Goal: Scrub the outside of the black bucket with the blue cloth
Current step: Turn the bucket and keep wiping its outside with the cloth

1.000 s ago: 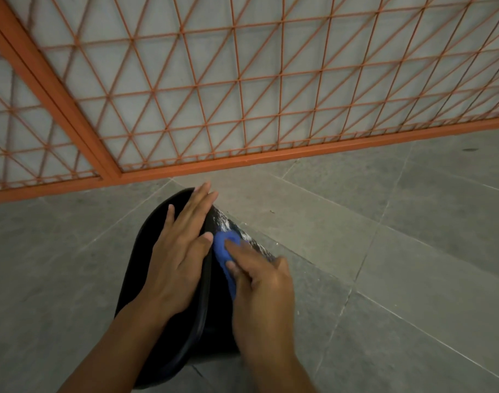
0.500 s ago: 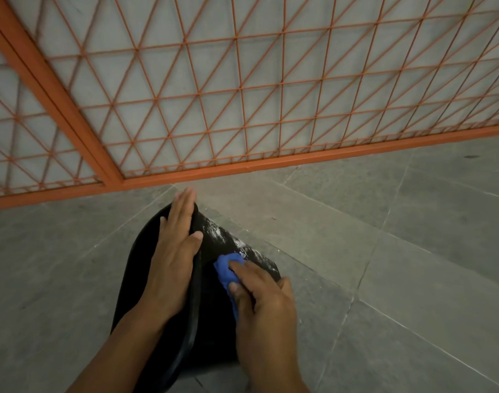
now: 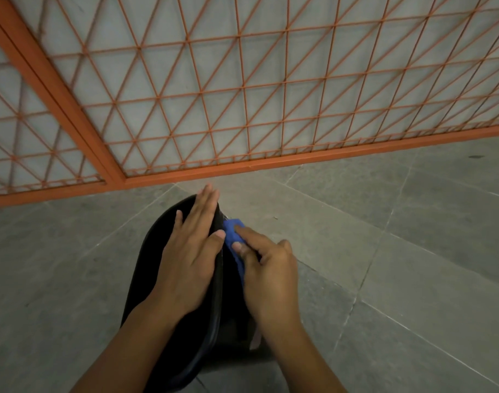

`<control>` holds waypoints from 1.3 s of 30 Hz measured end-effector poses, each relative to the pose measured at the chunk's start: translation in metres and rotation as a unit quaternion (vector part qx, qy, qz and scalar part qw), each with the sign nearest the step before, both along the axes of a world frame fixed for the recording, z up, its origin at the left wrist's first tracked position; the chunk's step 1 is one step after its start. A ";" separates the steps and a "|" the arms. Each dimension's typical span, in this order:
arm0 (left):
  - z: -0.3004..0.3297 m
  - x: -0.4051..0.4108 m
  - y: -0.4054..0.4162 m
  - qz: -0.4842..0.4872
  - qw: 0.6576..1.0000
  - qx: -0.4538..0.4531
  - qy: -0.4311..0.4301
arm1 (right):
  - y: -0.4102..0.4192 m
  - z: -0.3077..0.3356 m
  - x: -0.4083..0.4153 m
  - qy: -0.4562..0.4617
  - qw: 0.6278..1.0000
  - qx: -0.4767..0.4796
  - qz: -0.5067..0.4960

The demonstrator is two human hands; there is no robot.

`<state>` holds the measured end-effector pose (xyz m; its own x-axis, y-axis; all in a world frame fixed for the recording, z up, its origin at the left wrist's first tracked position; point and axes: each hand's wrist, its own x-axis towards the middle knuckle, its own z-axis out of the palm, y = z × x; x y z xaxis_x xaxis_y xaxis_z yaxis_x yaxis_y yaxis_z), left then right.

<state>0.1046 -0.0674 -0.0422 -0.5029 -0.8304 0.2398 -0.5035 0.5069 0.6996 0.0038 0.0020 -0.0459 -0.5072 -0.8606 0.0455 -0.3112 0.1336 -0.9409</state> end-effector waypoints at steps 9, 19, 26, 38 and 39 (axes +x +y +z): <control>0.000 -0.001 0.000 -0.012 1.000 -0.017 -0.002 | 0.003 -0.006 0.000 -0.027 0.999 -0.026 -0.011; -0.003 0.004 -0.002 -0.023 0.999 -0.002 0.033 | 0.019 -0.011 0.021 -0.011 0.995 -0.094 -0.018; -0.005 0.006 -0.004 -0.021 0.999 -0.001 0.046 | 0.023 -0.019 0.029 0.049 0.984 -0.152 -0.081; -0.007 0.010 -0.007 -0.035 0.998 0.008 0.060 | 0.017 -0.033 0.013 0.069 0.986 -0.150 -0.030; -0.007 0.010 -0.007 -0.033 0.998 0.008 0.056 | 0.011 -0.033 0.007 0.055 0.990 -0.128 -0.009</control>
<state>0.1143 -0.0743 -0.0493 -0.5274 -0.8008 0.2838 -0.3883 0.5243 0.7579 0.0105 0.0133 -0.0785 -0.5015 -0.8052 0.3165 -0.4138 -0.0980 -0.9051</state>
